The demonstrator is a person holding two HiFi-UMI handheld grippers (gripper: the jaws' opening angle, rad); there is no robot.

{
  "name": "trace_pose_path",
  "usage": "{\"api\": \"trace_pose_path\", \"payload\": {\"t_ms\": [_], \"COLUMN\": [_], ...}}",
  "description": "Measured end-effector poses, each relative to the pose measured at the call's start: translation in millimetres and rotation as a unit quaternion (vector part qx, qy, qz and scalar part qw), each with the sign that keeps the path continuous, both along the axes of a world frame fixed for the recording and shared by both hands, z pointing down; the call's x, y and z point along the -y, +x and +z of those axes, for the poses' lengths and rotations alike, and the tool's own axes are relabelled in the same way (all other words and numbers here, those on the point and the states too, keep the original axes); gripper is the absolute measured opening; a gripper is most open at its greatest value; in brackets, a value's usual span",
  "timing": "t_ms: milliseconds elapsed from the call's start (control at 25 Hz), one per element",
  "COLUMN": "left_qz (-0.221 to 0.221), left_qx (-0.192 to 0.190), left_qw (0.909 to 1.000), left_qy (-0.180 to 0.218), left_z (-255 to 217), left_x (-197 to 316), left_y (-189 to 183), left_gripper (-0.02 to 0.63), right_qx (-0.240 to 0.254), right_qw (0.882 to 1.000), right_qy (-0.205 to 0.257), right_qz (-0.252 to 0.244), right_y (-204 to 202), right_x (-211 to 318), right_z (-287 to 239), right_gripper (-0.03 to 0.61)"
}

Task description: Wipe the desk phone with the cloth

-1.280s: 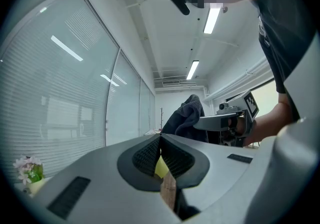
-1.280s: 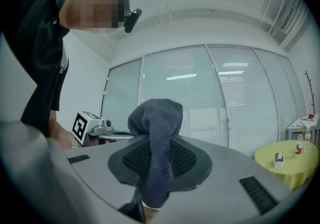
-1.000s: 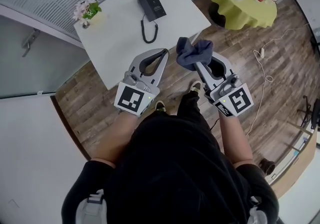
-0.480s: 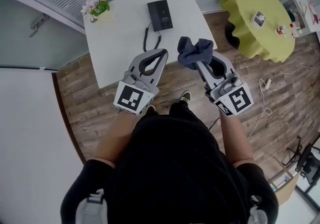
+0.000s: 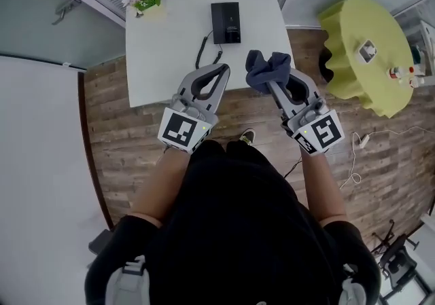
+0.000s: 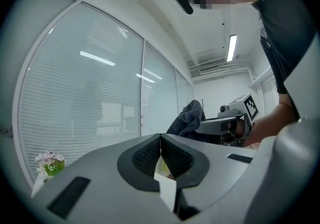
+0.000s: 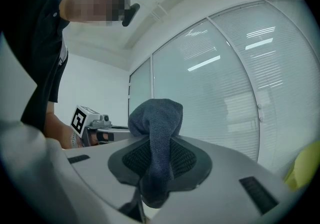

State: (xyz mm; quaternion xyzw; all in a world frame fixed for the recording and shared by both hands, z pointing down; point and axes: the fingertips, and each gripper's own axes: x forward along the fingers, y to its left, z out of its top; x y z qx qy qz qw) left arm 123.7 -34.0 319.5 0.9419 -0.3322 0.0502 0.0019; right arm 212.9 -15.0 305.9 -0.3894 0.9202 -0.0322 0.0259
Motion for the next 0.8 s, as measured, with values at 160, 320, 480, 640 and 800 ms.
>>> {"api": "trace_pose_path", "payload": {"t_ms": [160, 320, 480, 640, 800], "left_qz": [-0.015, -0.025, -0.029, -0.028, -0.024], "left_qx": [0.003, 0.007, 0.013, 0.023, 0.027], "left_qw": [0.9999, 0.9996, 0.9995, 0.9993, 0.9992], "left_qy": [-0.002, -0.006, -0.008, -0.011, -0.018], "left_z": [7.0, 16.9, 27.7, 39.1, 52.9], "left_x": [8.9, 24.1, 44.0, 70.0, 106.7], "left_y": [4.2, 1.7, -3.5, -7.9, -14.8], "left_gripper": [0.011, 0.011, 0.011, 0.011, 0.011], "right_qx": [-0.001, -0.01, -0.025, -0.041, -0.065], "right_qw": [1.0, 1.0, 0.999, 0.999, 0.997], "right_qy": [-0.008, -0.014, -0.024, -0.034, -0.044], "right_qz": [-0.008, -0.014, -0.014, -0.008, -0.001], "right_y": [6.7, 4.6, -1.1, -7.1, -15.8], "right_x": [14.9, 33.7, 54.7, 82.4, 120.1], "right_z": [9.1, 18.5, 29.5, 40.0, 52.4], "right_gripper": [0.092, 0.092, 0.092, 0.092, 0.092]}}
